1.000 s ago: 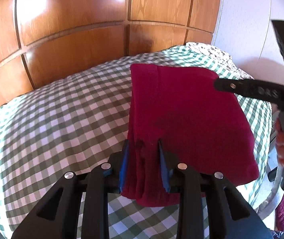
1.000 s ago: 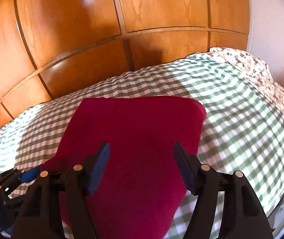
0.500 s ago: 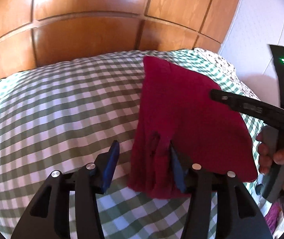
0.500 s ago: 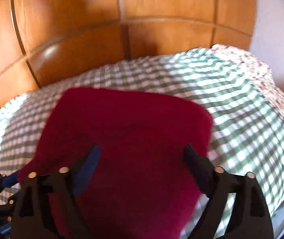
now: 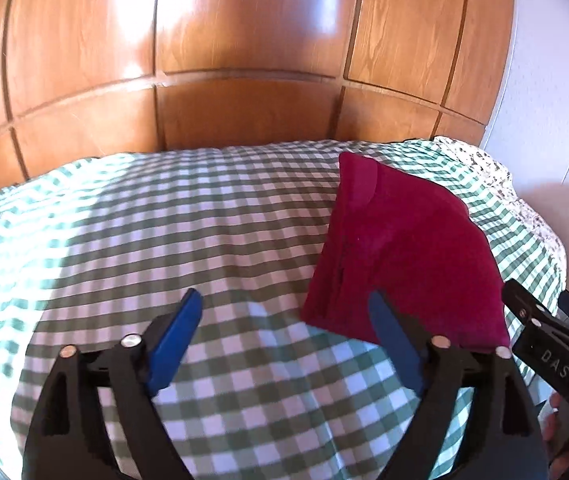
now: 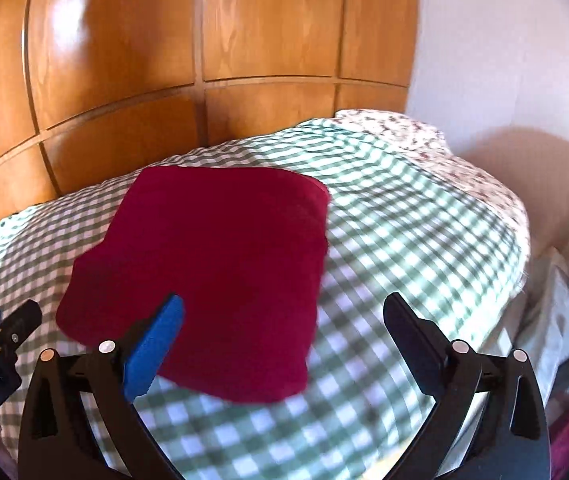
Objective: Fold small clothes
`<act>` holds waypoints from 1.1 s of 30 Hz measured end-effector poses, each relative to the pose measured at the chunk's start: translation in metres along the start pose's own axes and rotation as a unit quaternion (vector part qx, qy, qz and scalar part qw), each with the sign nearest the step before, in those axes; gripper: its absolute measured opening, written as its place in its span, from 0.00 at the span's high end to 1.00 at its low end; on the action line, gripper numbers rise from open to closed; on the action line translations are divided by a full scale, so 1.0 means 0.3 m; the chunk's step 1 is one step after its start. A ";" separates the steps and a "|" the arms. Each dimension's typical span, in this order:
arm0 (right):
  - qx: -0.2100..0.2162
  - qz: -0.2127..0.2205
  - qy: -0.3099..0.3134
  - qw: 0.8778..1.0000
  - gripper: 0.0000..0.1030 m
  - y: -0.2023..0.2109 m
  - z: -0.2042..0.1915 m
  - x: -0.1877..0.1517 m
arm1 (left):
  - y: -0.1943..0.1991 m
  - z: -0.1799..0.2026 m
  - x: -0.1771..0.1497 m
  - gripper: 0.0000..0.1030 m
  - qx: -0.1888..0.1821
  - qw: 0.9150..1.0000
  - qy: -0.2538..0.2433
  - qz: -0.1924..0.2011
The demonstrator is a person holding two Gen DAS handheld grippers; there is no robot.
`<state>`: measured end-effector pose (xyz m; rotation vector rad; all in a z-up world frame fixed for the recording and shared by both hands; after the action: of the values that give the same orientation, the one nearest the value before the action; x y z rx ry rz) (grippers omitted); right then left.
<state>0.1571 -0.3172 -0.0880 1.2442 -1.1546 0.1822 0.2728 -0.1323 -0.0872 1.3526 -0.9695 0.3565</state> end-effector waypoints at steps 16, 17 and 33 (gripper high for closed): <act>-0.004 0.022 -0.014 1.000 0.04 0.087 0.049 -0.039 | 0.101 0.046 -0.032 0.03 0.030 0.999 -0.018 0.008; -0.006 0.025 -0.011 1.000 0.04 0.090 0.052 -0.043 | 0.100 0.050 -0.033 0.03 0.030 0.999 -0.020 0.007; -0.010 0.025 -0.008 1.000 0.04 0.077 0.070 -0.063 | 0.107 0.051 -0.046 0.03 0.033 0.999 -0.016 0.005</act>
<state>0.1207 -0.3166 -0.0902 1.2021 -1.1991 0.1982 0.2361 -0.1346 -0.0778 1.4175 -0.9997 0.3784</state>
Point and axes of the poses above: each gripper's, at about its wrist camera, not at the fingertips, and y roughly against the way its jaws point, z to its right, x to its top, the point moved 10 cm from there along -y, roughly the way its jaws point, and after that the axes turned 14 degrees about -y, right-handed, at the moved point
